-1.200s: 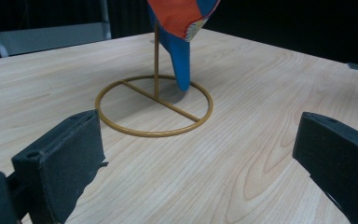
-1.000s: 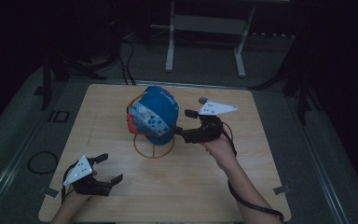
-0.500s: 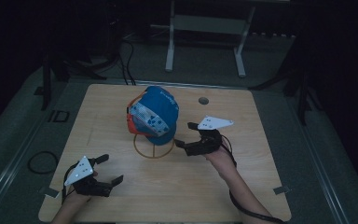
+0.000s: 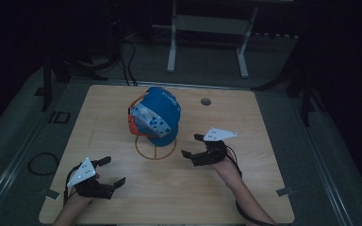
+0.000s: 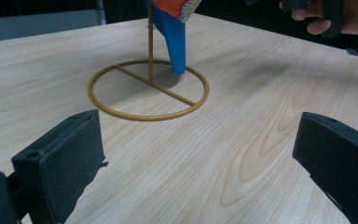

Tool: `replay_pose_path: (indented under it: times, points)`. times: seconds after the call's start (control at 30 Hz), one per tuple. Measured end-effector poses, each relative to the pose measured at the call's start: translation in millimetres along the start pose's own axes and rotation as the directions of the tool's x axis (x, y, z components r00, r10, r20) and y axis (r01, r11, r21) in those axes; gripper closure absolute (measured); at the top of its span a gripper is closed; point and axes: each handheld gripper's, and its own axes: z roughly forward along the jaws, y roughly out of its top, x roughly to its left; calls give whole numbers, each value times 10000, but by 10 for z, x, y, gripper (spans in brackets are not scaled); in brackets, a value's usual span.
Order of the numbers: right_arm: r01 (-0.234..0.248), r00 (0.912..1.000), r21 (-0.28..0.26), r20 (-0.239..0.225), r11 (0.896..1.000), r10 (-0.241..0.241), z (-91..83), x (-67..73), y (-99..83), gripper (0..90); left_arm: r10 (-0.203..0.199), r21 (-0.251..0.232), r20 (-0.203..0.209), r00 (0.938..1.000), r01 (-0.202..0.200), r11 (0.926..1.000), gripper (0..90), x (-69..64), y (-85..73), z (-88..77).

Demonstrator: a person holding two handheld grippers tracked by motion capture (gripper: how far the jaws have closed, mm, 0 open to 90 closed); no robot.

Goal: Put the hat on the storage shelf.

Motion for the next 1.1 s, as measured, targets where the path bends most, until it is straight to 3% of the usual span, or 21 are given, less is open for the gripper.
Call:
replay_pose_path:
  times: [0.3,0.6,1.1]
  points:
    - [-59,10000,227,36,9997,58,-75,-64,-244,142,65,-22,-132,9999,-66,10000,22,-2,1,-25]
    - [-102,9985,92,531,9999,97,-254,-127,-409,141,-12,-119,12,10000,12,9999,21,0,-6,-24]
    - [-239,9969,555,760,9982,196,-506,-168,-725,141,45,97,-65,10000,-44,9999,22,-20,-27,-30]
